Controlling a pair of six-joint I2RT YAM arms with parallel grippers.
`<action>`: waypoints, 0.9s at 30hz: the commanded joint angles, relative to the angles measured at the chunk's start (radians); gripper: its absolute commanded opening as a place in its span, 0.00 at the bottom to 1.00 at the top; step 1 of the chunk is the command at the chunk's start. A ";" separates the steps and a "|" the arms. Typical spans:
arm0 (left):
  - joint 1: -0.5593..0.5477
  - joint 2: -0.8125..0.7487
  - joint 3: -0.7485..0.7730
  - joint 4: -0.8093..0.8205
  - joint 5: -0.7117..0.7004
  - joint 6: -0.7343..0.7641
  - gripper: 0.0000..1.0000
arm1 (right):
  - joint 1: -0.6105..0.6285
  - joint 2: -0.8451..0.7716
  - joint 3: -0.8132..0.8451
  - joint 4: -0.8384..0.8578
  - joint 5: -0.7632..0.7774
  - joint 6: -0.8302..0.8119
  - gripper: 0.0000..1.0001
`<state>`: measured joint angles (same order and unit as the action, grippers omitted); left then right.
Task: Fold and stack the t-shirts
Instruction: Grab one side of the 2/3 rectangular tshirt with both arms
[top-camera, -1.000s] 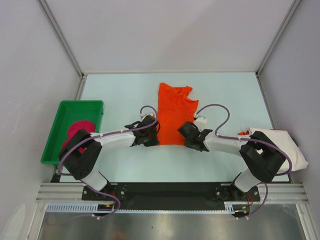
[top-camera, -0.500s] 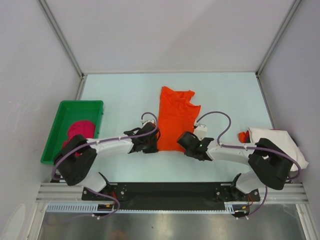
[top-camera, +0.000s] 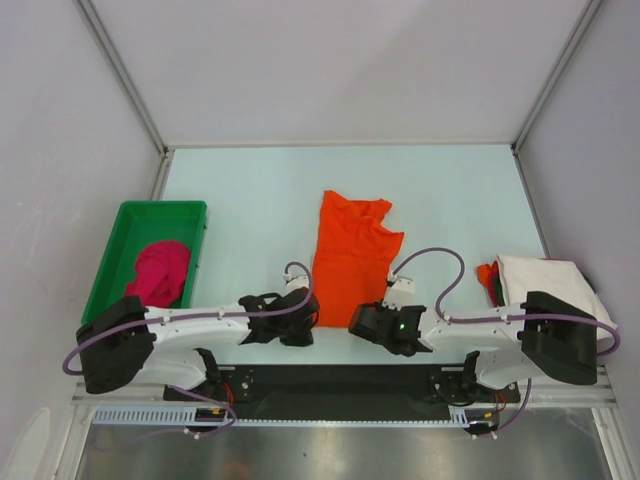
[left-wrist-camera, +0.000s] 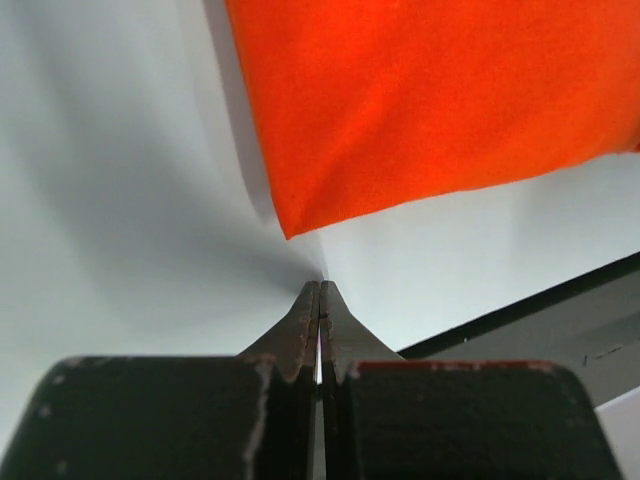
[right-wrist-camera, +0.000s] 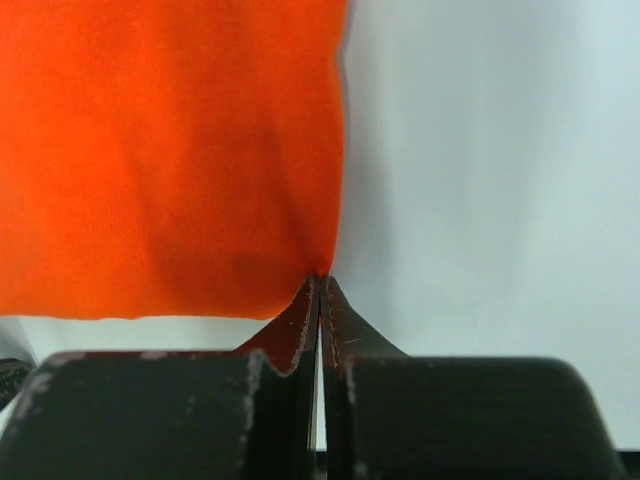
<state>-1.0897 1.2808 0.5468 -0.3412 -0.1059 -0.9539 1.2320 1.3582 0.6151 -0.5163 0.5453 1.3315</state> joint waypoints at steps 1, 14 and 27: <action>-0.039 -0.057 -0.033 -0.096 -0.067 -0.066 0.00 | 0.089 0.025 -0.041 -0.169 -0.099 0.112 0.00; 0.007 -0.152 0.085 -0.127 -0.230 0.013 0.43 | 0.040 -0.022 -0.031 -0.226 -0.042 0.092 0.00; 0.010 0.000 0.061 -0.015 -0.156 0.001 0.34 | 0.035 -0.050 -0.023 -0.252 -0.019 0.100 0.00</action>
<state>-1.0847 1.2797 0.6094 -0.4107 -0.2783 -0.9588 1.2675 1.3178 0.6182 -0.6582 0.5182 1.4216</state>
